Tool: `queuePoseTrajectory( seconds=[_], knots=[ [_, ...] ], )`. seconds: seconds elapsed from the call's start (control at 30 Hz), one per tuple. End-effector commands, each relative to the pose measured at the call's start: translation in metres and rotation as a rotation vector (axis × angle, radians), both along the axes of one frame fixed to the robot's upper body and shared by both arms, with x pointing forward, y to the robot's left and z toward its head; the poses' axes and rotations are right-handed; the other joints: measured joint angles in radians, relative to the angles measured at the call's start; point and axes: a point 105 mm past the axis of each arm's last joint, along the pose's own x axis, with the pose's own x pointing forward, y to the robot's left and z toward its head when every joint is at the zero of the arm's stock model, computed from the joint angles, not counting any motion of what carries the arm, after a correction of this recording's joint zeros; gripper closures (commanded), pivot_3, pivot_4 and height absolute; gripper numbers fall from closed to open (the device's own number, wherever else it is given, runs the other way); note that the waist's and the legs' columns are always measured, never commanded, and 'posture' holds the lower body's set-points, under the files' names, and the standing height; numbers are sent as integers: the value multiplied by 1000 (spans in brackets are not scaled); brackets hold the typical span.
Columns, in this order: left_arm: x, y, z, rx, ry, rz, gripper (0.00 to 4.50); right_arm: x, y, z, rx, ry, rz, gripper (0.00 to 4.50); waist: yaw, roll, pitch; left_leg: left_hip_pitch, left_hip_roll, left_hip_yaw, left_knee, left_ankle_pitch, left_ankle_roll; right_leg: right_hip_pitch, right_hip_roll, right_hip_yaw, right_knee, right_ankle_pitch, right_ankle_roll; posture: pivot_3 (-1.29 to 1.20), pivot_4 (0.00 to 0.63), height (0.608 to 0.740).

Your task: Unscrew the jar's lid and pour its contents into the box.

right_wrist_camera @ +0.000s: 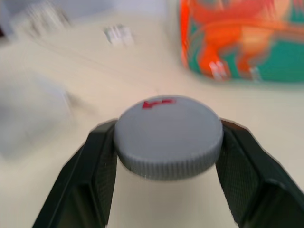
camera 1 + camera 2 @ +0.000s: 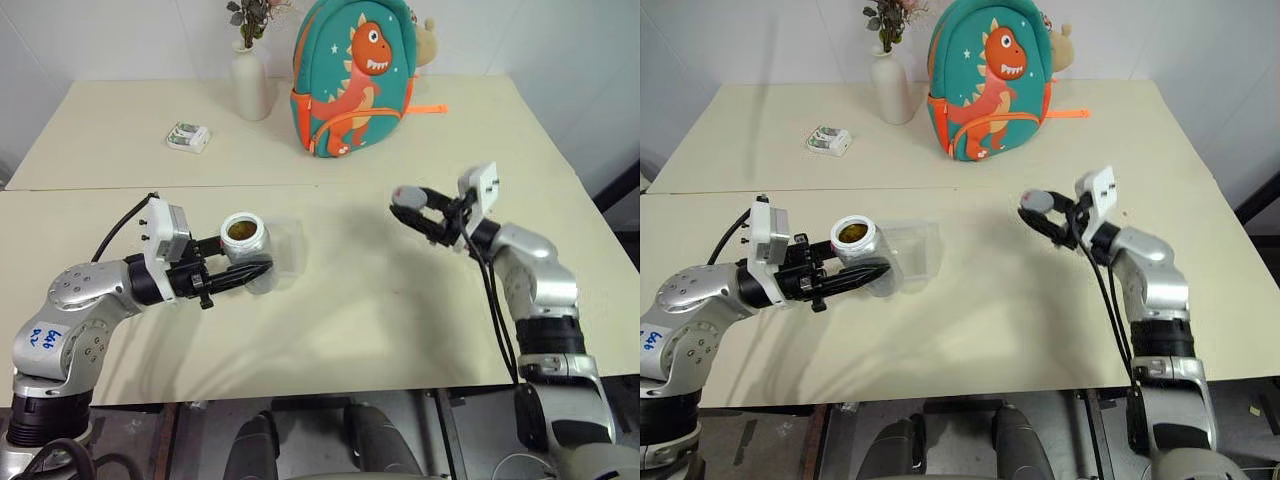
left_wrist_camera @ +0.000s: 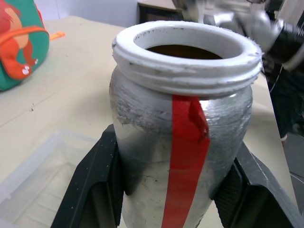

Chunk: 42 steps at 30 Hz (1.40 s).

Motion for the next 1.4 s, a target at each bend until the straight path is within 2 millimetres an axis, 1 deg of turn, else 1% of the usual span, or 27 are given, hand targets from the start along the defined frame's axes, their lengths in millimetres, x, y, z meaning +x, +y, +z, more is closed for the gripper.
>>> queuePoseTrajectory(
  seconds=[0.03,0.17,0.23,0.33,0.37,0.43,0.47,0.5,0.6,0.67,0.8,0.87,0.97,1.03,1.13,1.23,1.27,1.4],
  knots=[
    [-1,0,15,-6,-64,-10,2501,-4,-4,-19,7,1,-20,1931,-1,0,0,0,0,0,0,0,0,0,0,1,0,0,1,0,150,740],
    [2,2,15,16,-66,4,2501,-10,-2,-43,-13,55,-7,1931,-12,0,0,0,0,2,1,0,0,0,0,3,0,2,3,0,150,740],
    [3,4,15,17,-70,15,2501,-14,-1,-49,-24,63,12,1931,-16,0,0,1,-1,2,2,0,0,1,0,4,0,2,3,0,150,740],
    [4,5,18,8,-78,30,2501,-18,1,-52,-11,85,46,1931,-19,0,0,2,-1,2,2,0,0,2,0,4,0,2,3,0,150,740],
    [3,7,18,8,-79,37,2501,-20,3,-52,-2,92,65,1210,-19,0,0,2,-1,2,2,0,0,2,0,4,0,2,3,0,150,740],
    [3,11,20,3,-83,62,2501,-21,0,-42,26,85,91,702,-20,0,0,3,-1,2,2,0,0,3,0,4,0,2,3,0,150,740],
    [3,14,20,3,-84,76,2501,-22,0,-36,37,78,111,313,-20,0,0,3,-1,2,2,0,0,3,0,4,0,2,3,0,150,740],
    [3,17,20,5,-84,93,2501,-22,1,-28,44,64,127,30,-20,0,0,3,-1,2,2,0,0,3,0,4,0,2,3,0,150,740],
    [3,25,23,7,-85,139,2501,-25,10,2,47,17,218,30,-21,0,0,4,-1,3,2,0,0,3,0,5,1,2,3,0,150,740],
    [5,31,27,15,-98,185,2501,-31,21,25,14,-25,314,30,-22,0,0,3,-1,3,2,0,0,2,0,5,1,2,3,0,150,740],
    [11,48,32,59,-109,298,2501,-47,50,56,-38,-77,508,30,-21,0,0,6,0,4,1,1,0,3,1,5,2,2,3,0,150,740],
    [13,55,35,62,-114,341,2501,-53,65,67,-56,-96,592,30,-21,0,0,6,0,4,1,1,0,3,1,5,2,2,2,0,150,740],
    [16,64,41,53,-141,405,2501,-59,85,77,-99,-112,680,30,-21,-1,0,6,0,4,0,0,0,3,1,5,1,2,2,0,150,740],
    [23,76,47,36,-158,508,2501,-59,95,83,-106,-127,704,30,-21,-1,0,6,0,4,0,0,0,3,1,6,1,2,2,0,150,740],
    [30,87,43,85,-157,599,2501,-60,104,88,-124,-146,733,30,-20,-1,0,5,0,4,0,0,0,2,1,5,1,2,2,0,150,740],
    [35,88,32,152,-122,637,2501,-60,110,90,-130,-160,744,30,-20,-2,0,5,0,4,0,0,0,2,1,5,1,2,2,0,150,740],
    [36,86,30,187,-124,632,2501,-60,111,91,-127,-162,744,30,-20,-2,0,5,0,4,0,0,0,2,1,5,1,2,2,0,150,740],
    [43,79,31,290,-236,674,2501,-61,111,90,-120,-160,744,30,-19,-2,0,3,0,4,0,0,0,0,1,5,1,2,2,0,150,740]
  ],
)
